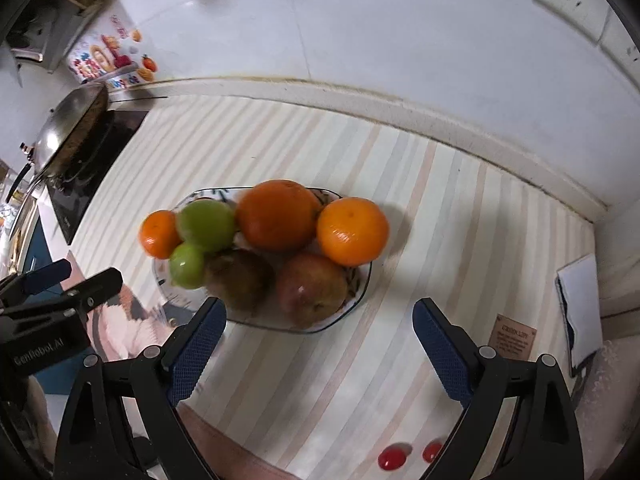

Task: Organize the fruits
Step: 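Lift both open tools away from the plate, then grasp a cherry tomato with the left tool while the right tool grasps the other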

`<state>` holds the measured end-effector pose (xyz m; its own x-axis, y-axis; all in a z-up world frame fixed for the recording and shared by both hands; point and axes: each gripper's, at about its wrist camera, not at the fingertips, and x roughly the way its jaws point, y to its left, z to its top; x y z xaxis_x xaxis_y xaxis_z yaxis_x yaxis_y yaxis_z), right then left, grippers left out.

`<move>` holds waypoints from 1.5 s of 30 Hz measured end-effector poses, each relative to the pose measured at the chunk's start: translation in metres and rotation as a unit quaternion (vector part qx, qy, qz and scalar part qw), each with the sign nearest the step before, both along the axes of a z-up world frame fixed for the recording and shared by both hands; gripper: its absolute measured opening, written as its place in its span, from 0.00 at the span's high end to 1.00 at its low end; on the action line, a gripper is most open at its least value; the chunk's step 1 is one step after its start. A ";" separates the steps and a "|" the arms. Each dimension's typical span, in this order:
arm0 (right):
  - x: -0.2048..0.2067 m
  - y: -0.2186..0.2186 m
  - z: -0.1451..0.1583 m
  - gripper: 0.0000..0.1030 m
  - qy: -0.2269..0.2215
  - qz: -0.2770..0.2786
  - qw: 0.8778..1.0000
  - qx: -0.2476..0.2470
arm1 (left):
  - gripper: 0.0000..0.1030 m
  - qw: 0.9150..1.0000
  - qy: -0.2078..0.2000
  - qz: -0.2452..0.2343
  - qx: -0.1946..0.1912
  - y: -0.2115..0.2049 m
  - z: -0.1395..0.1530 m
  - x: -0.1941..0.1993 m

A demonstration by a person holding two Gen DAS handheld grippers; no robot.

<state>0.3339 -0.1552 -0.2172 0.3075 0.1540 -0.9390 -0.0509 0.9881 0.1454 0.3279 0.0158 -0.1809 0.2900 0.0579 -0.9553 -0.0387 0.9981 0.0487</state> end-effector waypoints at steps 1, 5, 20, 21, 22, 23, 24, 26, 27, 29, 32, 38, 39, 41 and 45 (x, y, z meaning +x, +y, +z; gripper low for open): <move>-0.006 0.001 0.007 0.06 -0.006 -0.001 1.000 0.000 | 0.15 1.000 -0.005 0.001 -0.004 0.001 0.006 -0.006; -0.028 0.002 0.037 0.06 -0.031 -0.005 0.999 0.006 | 0.15 0.999 -0.033 0.000 -0.002 0.002 0.032 -0.028; -0.130 0.007 0.163 0.04 -0.139 -0.001 0.990 0.020 | 0.15 0.989 -0.148 -0.009 -0.012 0.002 0.140 -0.121; -0.135 0.007 0.168 0.04 -0.144 0.000 0.989 0.020 | 0.15 0.988 -0.154 -0.008 -0.012 0.003 0.146 -0.127; -0.142 0.008 0.175 0.04 -0.151 0.000 0.988 0.020 | 0.15 0.987 -0.159 -0.008 -0.013 0.003 0.150 -0.133; -0.147 0.008 0.180 0.04 -0.156 0.000 0.988 0.018 | 0.15 0.986 -0.164 -0.008 -0.013 0.003 0.154 -0.137; -0.153 0.010 0.186 0.04 -0.162 0.001 0.987 0.015 | 0.15 0.986 -0.168 -0.009 -0.012 0.003 0.157 -0.140; -0.161 0.011 0.195 0.04 -0.170 0.002 0.985 0.013 | 0.15 0.985 -0.174 -0.012 -0.010 0.003 0.162 -0.146; -0.166 0.011 0.201 0.04 -0.175 0.003 0.985 0.013 | 0.15 0.984 -0.178 -0.011 -0.011 0.003 0.165 -0.150; -0.173 0.011 0.208 0.03 -0.182 0.001 0.983 0.012 | 0.15 0.983 -0.182 -0.013 -0.012 0.004 0.169 -0.156; -0.180 0.011 0.214 0.03 -0.187 -0.001 0.982 0.013 | 0.15 0.982 -0.189 -0.015 -0.007 0.004 0.172 -0.164; -0.184 0.011 0.213 0.03 -0.184 -0.002 0.983 0.017 | 0.15 0.982 -0.191 -0.018 -0.003 0.003 0.174 -0.171; -0.185 0.011 0.213 0.03 -0.184 -0.002 0.983 0.016 | 0.15 0.982 -0.190 -0.018 -0.002 0.003 0.174 -0.171; -0.184 0.010 0.211 0.03 -0.180 -0.004 0.983 0.019 | 0.15 0.982 -0.189 -0.019 -0.002 0.002 0.174 -0.172; -0.181 0.007 0.202 0.03 -0.173 -0.009 0.985 0.021 | 0.15 0.983 -0.184 -0.020 -0.001 0.000 0.169 -0.171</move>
<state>0.1524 -0.1482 -0.0150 0.6111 0.1824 -0.7702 -0.0868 0.9827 0.1639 0.1571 0.0153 -0.0117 0.6172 0.0370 -0.7859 -0.0141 0.9993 0.0361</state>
